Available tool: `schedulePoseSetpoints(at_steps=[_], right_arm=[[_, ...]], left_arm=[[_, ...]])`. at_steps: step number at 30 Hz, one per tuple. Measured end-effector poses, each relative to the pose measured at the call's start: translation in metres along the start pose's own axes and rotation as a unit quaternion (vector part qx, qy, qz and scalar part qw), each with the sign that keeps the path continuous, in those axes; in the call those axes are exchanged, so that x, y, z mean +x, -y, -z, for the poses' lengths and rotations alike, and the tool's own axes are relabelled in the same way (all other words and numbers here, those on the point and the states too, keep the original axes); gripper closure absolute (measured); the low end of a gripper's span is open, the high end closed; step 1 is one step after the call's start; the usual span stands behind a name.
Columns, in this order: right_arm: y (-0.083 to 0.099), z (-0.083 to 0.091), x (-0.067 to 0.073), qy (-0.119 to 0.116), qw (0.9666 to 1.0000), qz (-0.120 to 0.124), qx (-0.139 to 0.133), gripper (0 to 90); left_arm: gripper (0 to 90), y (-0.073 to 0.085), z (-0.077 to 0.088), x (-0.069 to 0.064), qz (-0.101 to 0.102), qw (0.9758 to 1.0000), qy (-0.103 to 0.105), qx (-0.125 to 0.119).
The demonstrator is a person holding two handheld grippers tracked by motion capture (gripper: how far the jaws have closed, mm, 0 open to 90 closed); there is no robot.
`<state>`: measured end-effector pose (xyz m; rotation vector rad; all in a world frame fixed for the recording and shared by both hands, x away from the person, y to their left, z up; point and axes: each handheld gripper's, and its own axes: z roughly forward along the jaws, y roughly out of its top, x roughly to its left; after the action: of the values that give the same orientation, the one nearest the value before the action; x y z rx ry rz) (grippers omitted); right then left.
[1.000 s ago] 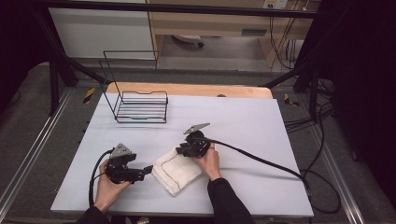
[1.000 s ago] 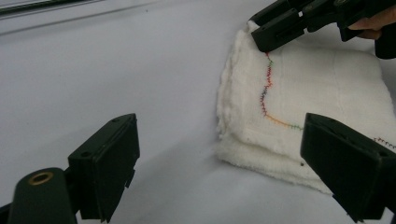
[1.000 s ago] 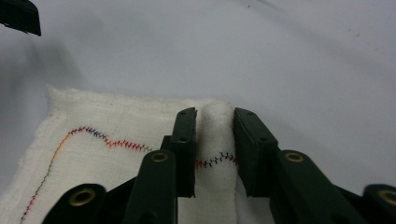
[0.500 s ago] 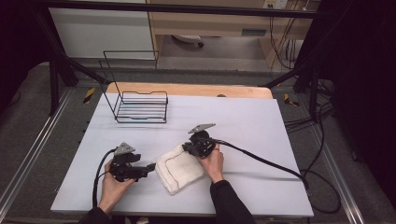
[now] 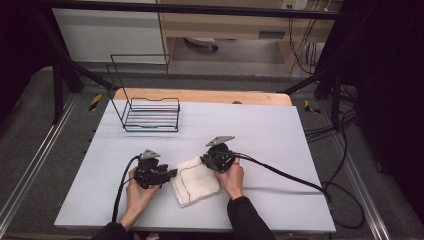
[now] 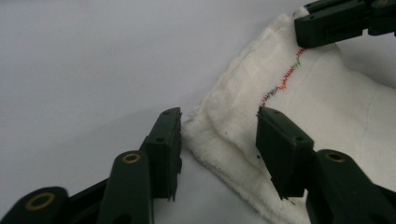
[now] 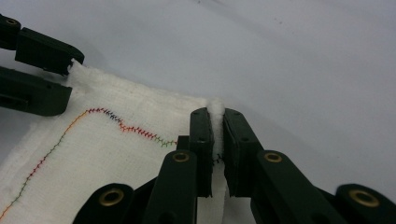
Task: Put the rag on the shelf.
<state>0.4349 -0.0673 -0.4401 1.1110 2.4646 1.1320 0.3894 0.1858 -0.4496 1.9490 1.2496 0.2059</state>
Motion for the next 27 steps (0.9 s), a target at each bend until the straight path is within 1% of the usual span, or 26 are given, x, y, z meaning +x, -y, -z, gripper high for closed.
schedulePoseSetpoints(at_steps=[1,2,4,5,7,8,9,10,11,12,13,14,15,16,18,19,20,21,22,23,24,27], right_arm=[[0.001,0.001,-0.001,-0.002,1.0,-0.002,0.0,82.8],[0.002,0.0,-0.002,-0.001,1.0,-0.001,-0.002,82.7],[0.004,0.0,-0.003,-0.006,1.0,-0.006,-0.001,82.4],[0.005,0.0,-0.003,-0.005,1.0,-0.004,-0.003,82.3],[0.005,0.0,-0.003,-0.005,1.0,-0.003,-0.004,82.1],[0.005,0.0,-0.003,-0.006,1.0,-0.004,-0.004,81.1],[0.005,0.0,-0.003,-0.006,1.0,-0.003,-0.003,79.6],[0.004,0.0,-0.003,-0.006,1.0,-0.005,-0.003,78.6],[0.004,0.001,-0.004,-0.008,1.0,-0.003,-0.004,75.6],[0.003,0.002,-0.005,-0.01,0.9999,-0.005,-0.005,71.7],[0.003,0.003,-0.006,-0.009,0.9999,-0.005,-0.011,70.0],[0.003,0.005,-0.007,-0.01,0.9998,-0.005,-0.016,66.1],[0.003,0.005,-0.007,-0.01,0.9998,-0.005,-0.016,66.1],[0.004,0.008,-0.011,-0.011,0.9996,-0.009,-0.023,58.5],[0.006,0.007,-0.014,-0.011,0.9998,-0.012,-0.012,54.8],[0.007,0.006,-0.015,-0.01,0.9999,-0.008,-0.008,54.6],[0.007,0.004,-0.016,-0.013,0.9998,-0.012,-0.006,54.1],[0.007,0.003,-0.016,-0.016,0.9998,-0.012,-0.004,54.5],[0.008,0.002,-0.016,-0.021,0.9997,-0.012,-0.005,54.7],[0.008,0.002,-0.016,-0.021,0.9997,-0.012,-0.005,54.7],[0.008,-0.002,-0.017,-0.028,0.9995,-0.014,-0.002,55.7],[0.009,-0.004,-0.018,-0.037,0.9991,-0.02,0.003,59.3]], left_arm=[[53.0,0.0,0.0,0.0,0.0,1.0,0.0,0.0],[54.7,0.0,-0.001,0.0,0.006,1.0,0.004,0.0],[57.1,0.0,-0.002,0.0,0.008,1.0,0.001,0.0],[59.6,0.0,-0.002,-0.001,0.01,0.9999,0.003,0.0],[60.6,0.0,-0.003,-0.003,0.011,0.9999,0.001,0.0],[62.9,0.0,-0.004,-0.003,0.013,0.9999,-0.001,0.001],[64.0,0.0,-0.004,-0.004,0.015,0.9999,-0.002,0.001],[65.2,-0.001,-0.005,-0.004,0.021,0.9998,0.001,0.005],[67.3,-0.001,-0.005,-0.004,0.021,0.9998,0.001,0.005],[70.4,-0.001,-0.005,-0.004,0.024,0.9997,0.005,0.007],[73.9,-0.001,-0.005,-0.003,0.031,0.9994,0.013,0.011],[74.9,-0.002,-0.006,-0.003,0.038,0.9991,0.016,0.012],[74.9,-0.002,-0.006,-0.004,0.036,0.9992,0.015,0.012],[77.0,-0.002,-0.007,-0.005,0.036,0.9992,0.015,0.011],[78.6,-0.002,-0.007,-0.006,0.034,0.9993,0.013,0.011],[79.3,-0.002,-0.007,-0.007,0.031,0.9994,0.011,0.01],[79.9,-0.001,-0.007,-0.01,0.021,0.9997,0.003,0.007],[80.3,-0.001,-0.007,-0.01,0.021,0.9997,0.003,0.007],[80.5,-0.001,-0.008,-0.012,0.011,0.9999,-0.003,0.004],[80.7,-0.001,-0.008,-0.012,0.011,0.9999,-0.003,0.004],[80.7,0.0,-0.008,-0.012,0.005,1.0,-0.003,0.003],[80.7,0.0,-0.008,-0.011,-0.01,0.9999,0.003,0.003]])
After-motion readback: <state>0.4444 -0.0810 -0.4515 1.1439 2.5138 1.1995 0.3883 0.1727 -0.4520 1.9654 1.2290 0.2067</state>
